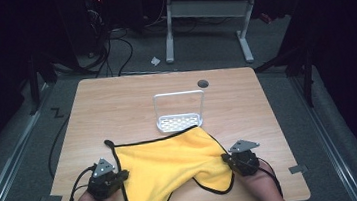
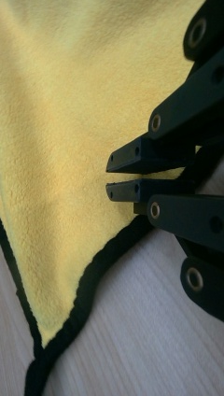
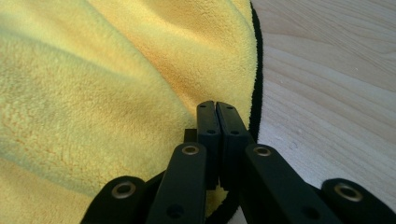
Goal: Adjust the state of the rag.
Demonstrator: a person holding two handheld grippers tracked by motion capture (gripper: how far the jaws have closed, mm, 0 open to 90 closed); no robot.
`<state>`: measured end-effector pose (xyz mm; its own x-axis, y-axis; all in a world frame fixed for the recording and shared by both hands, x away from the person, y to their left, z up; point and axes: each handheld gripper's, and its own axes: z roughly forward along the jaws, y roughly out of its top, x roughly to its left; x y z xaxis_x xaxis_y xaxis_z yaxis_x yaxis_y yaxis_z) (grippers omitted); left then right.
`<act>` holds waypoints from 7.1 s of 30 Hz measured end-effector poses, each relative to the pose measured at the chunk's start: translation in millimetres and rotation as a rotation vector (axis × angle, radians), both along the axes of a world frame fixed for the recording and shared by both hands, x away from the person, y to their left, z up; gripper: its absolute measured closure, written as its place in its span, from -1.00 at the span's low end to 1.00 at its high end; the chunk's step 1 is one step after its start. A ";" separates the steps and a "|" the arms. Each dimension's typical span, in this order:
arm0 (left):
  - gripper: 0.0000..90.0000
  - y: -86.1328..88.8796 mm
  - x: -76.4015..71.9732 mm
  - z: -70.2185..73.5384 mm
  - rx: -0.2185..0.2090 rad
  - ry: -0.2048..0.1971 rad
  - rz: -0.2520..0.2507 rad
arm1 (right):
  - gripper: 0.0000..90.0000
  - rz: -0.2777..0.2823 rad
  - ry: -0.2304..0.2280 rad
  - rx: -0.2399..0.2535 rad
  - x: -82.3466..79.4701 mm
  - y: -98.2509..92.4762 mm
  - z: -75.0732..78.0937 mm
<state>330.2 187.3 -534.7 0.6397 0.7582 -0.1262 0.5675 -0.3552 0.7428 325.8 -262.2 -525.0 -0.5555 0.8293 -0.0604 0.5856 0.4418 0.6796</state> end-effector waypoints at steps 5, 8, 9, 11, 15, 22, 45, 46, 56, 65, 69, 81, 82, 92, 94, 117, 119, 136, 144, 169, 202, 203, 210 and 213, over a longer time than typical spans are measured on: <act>0.88 0.7 12.1 -0.8 0.044 -0.051 0.032 | 1.00 -0.019 -0.012 0.002 7.4 -3.1 -1.2; 0.88 -1.0 20.0 -2.2 0.063 -0.084 0.050 | 1.00 -0.030 -0.018 0.006 11.7 -3.7 -1.8; 0.88 -2.2 23.1 -2.8 0.078 -0.103 0.071 | 1.00 -0.035 -0.021 0.006 13.4 -3.8 -2.1; 0.85 -5.4 25.9 -3.1 0.113 -0.132 0.101 | 1.00 -0.042 -0.030 0.009 18.6 -3.6 -2.8; 0.67 -9.2 20.7 3.3 0.125 -0.116 0.133 | 0.98 -0.056 -0.049 -0.009 18.6 0.8 -1.0; 0.63 -16.3 -30.7 21.2 0.062 -0.066 0.036 | 0.97 -0.049 -0.090 0.037 -16.5 -6.0 14.2; 0.70 -28.4 -15.3 1.5 0.119 -0.080 0.035 | 1.00 -0.033 -0.036 -0.039 -14.4 -7.1 -1.7; 0.70 -27.1 -18.6 1.8 0.120 -0.077 0.039 | 1.00 -0.033 -0.034 -0.039 -17.2 -8.4 -1.6; 0.69 -18.6 -71.6 6.2 0.133 -0.023 -0.029 | 1.00 0.017 0.002 -0.033 -66.0 -11.6 0.9; 0.49 -29.1 -20.7 14.9 0.105 -0.054 0.000 | 0.94 0.014 -0.056 0.003 -24.3 6.8 16.9; 0.46 -31.0 -1.4 4.8 0.103 -0.026 0.022 | 0.91 -0.009 -0.038 -0.008 10.2 17.9 13.7; 0.36 -23.8 -19.8 13.7 0.109 -0.034 -0.047 | 0.84 0.001 -0.014 0.002 -12.8 -3.7 9.4; 0.35 -23.8 -12.0 14.2 0.093 -0.043 -0.023 | 0.84 -0.021 -0.018 0.022 -5.3 -5.1 11.6; 0.23 -30.3 73.8 9.9 0.110 -0.036 0.090 | 0.77 -0.120 -0.017 -0.008 72.3 7.8 0.0; 0.26 -35.1 85.4 5.8 0.123 -0.035 0.087 | 0.82 -0.131 -0.022 -0.036 78.3 6.1 0.7; -0.02 -42.1 110.0 15.8 -0.034 -0.057 0.188 | 0.43 -0.113 -0.202 0.105 24.0 -7.5 31.6; -0.11 -51.8 114.3 11.8 -0.005 -0.036 0.176 | 0.42 -0.104 -0.193 0.127 18.1 -6.1 26.8; 0.60 -69.3 106.2 -1.9 0.047 -0.077 0.153 | 0.25 0.025 -0.189 0.092 4.1 24.0 22.7; 0.83 -50.9 112.7 -4.1 -0.132 0.021 0.142 | 0.15 0.133 -0.150 0.096 -4.3 73.3 18.0; 0.85 -43.7 109.1 -4.3 -0.217 0.011 0.111 | -0.09 0.380 -0.081 0.044 -38.2 214.0 -2.5; 0.84 -43.0 110.9 -4.7 -0.216 0.028 0.121 | 0.79 0.433 -0.089 0.034 -45.1 234.0 -2.1; 0.84 -43.0 110.6 -4.6 -0.217 0.025 0.120 | 0.81 0.430 -0.099 0.041 -45.6 231.5 -0.7; 0.85 -41.3 108.6 -3.0 -0.239 0.019 0.130 | 0.85 0.398 -0.155 0.093 -47.9 218.7 8.9; 0.85 -40.6 107.2 -1.0 -0.248 0.020 0.152 | 0.85 0.397 -0.181 0.089 -49.1 214.2 10.9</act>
